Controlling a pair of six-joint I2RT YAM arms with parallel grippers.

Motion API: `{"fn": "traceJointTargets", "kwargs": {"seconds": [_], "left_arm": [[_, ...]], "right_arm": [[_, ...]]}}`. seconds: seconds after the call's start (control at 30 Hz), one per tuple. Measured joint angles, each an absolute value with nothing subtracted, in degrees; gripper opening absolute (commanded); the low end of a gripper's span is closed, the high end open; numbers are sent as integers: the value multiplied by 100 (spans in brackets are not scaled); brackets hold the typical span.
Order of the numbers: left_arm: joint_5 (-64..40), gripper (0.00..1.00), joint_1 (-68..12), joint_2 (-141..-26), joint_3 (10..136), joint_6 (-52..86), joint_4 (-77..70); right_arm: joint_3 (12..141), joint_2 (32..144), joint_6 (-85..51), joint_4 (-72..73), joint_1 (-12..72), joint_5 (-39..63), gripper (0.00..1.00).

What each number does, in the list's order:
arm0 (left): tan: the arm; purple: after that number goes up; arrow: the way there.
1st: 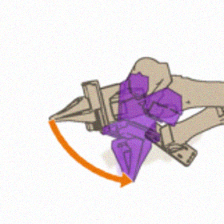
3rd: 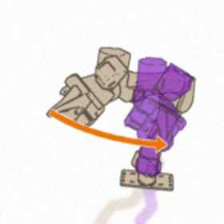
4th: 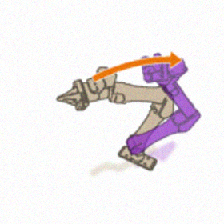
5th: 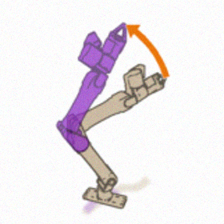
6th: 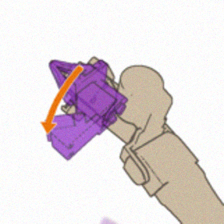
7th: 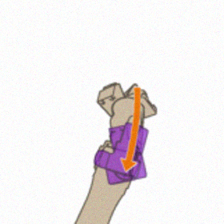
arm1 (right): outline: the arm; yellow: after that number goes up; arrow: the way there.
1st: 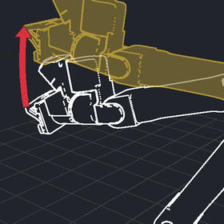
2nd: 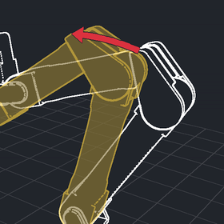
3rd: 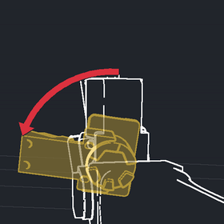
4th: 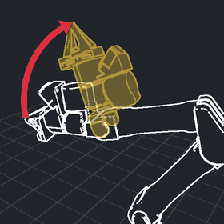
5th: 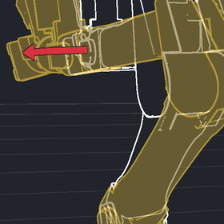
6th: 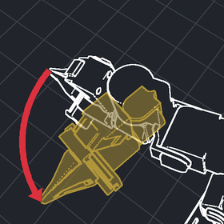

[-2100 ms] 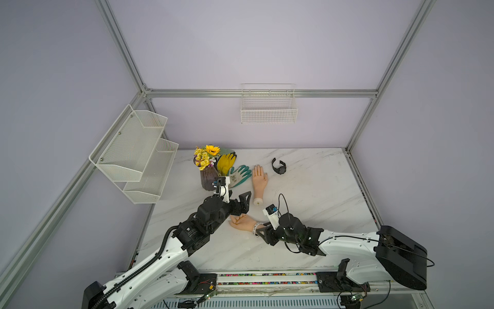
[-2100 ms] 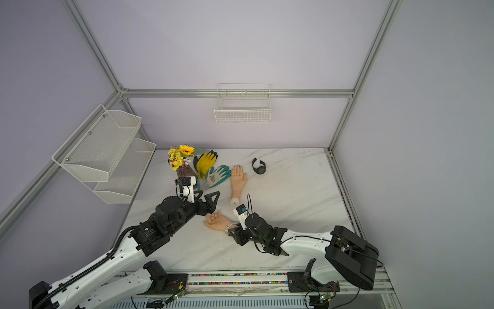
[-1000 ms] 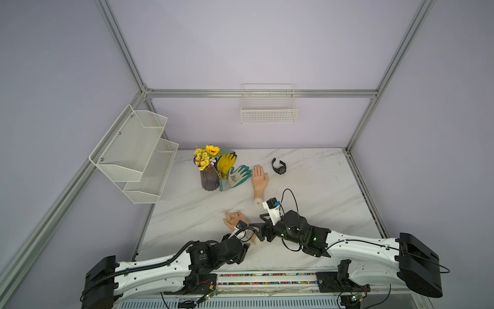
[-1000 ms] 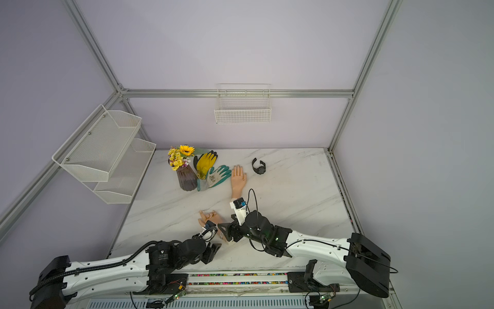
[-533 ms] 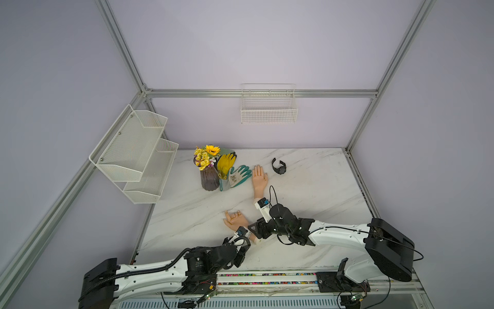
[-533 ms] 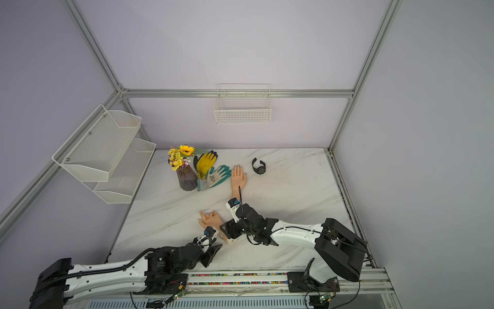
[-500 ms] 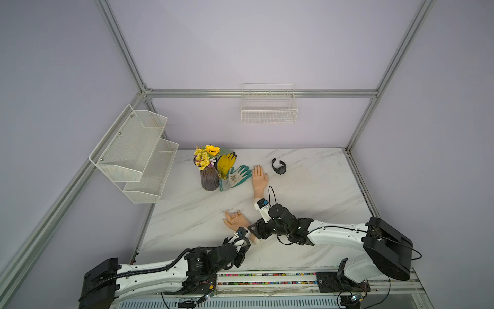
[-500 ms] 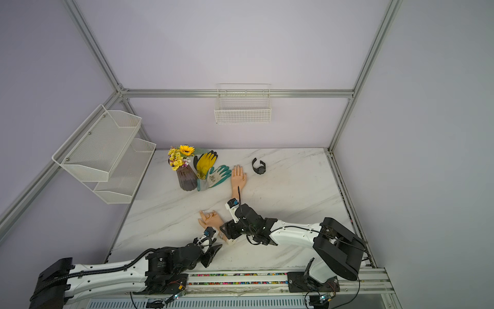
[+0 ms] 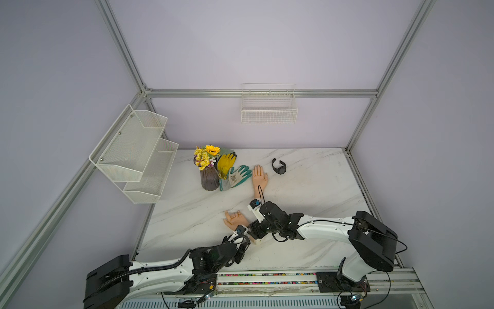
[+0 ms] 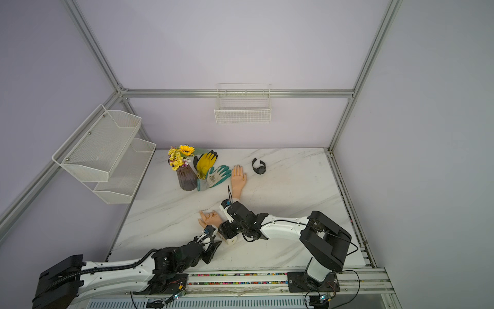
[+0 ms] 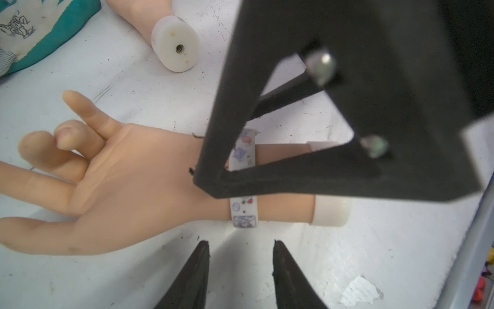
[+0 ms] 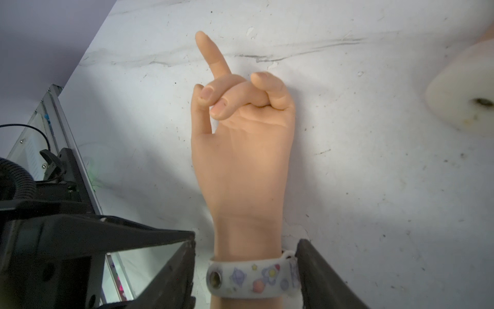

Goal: Take off the watch
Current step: Untie the watch from the hand.

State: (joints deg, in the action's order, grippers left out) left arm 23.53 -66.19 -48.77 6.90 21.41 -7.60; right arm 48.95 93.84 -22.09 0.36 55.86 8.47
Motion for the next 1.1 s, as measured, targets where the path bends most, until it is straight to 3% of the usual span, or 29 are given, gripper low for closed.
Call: {"fn": "traceJointTargets", "kwargs": {"seconds": [0.23, 0.43, 0.53, 0.7, 0.8, 0.87, 0.93, 1.1], "left_arm": [[2512, 48, -6473, -3275, 733, 2541, -161], [2552, 43, -5916, -2729, 1125, 3854, 816], [2112, 54, -5249, -3197, 1354, 4689, 1140], [1107, 82, -4427, -4167, 1345, 5865, 934], [685, 95, -4289, -4270, 1111, 6405, 589], [447, 99, -4160, -4298, 950, 6707, 292], [220, 98, -3986, -4388, 768, 6995, -97], [-279, 79, -3566, -5037, 447, 7555, -1404]], "right_arm": [[4960, 9577, -2145, -121, 5586, 832, 69], [4960, 9581, -2123, -132, 5588, 819, 58], [4960, 9592, -2128, -128, 5588, 784, 45], [4960, 9596, -2152, -128, 5592, 781, 30], [4960, 9598, -2156, -119, 5592, 799, 28], [4960, 9601, -2171, -108, 5592, 823, 28], [4956, 9603, -2198, -80, 5592, 856, 28], [4838, 9636, -2383, 237, 5592, 1127, 28]]}}
